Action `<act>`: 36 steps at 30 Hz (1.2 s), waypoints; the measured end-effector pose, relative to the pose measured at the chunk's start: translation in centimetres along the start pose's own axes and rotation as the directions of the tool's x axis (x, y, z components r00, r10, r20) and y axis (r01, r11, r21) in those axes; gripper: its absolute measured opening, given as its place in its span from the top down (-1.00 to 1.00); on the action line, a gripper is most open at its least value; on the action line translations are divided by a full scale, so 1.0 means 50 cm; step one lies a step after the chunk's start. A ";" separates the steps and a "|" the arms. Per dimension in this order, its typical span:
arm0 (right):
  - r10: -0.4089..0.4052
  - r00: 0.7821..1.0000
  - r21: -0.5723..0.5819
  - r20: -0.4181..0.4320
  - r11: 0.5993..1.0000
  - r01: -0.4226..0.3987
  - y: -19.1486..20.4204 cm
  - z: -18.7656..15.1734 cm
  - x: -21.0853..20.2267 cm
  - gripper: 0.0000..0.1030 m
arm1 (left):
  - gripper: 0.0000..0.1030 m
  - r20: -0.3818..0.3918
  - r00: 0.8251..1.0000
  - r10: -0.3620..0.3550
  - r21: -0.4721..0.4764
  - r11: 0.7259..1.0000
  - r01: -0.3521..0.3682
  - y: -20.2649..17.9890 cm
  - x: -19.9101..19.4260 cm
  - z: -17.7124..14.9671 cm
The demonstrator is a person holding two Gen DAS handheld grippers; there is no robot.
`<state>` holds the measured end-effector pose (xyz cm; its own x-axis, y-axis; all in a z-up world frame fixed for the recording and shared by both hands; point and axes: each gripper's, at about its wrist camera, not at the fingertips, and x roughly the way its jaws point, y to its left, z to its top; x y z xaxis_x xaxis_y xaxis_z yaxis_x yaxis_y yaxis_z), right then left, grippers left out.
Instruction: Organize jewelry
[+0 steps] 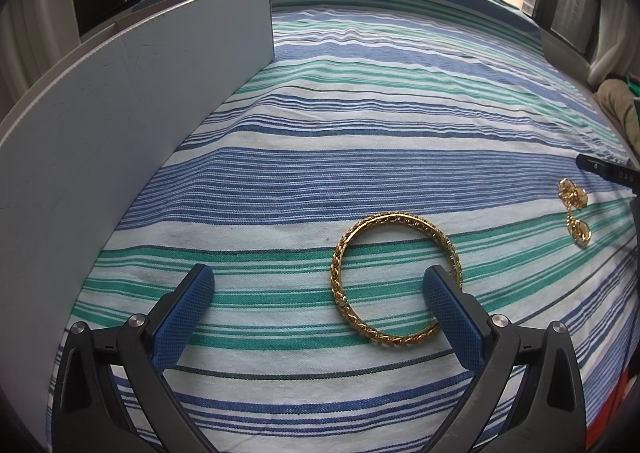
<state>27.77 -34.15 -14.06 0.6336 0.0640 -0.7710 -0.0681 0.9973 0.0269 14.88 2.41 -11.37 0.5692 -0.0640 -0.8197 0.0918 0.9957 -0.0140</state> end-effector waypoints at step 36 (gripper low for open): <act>0.000 1.000 0.001 0.001 1.000 0.000 0.002 -0.001 -0.003 -1.00 | 0.92 -0.060 0.997 -0.041 0.129 0.990 0.049 -0.062 -0.032 -0.005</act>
<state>27.62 -34.06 -13.98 0.6345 0.0646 -0.7702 -0.0674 0.9973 0.0281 13.49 -0.57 -10.13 0.5151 -0.1009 -0.8512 0.2243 0.9743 0.0203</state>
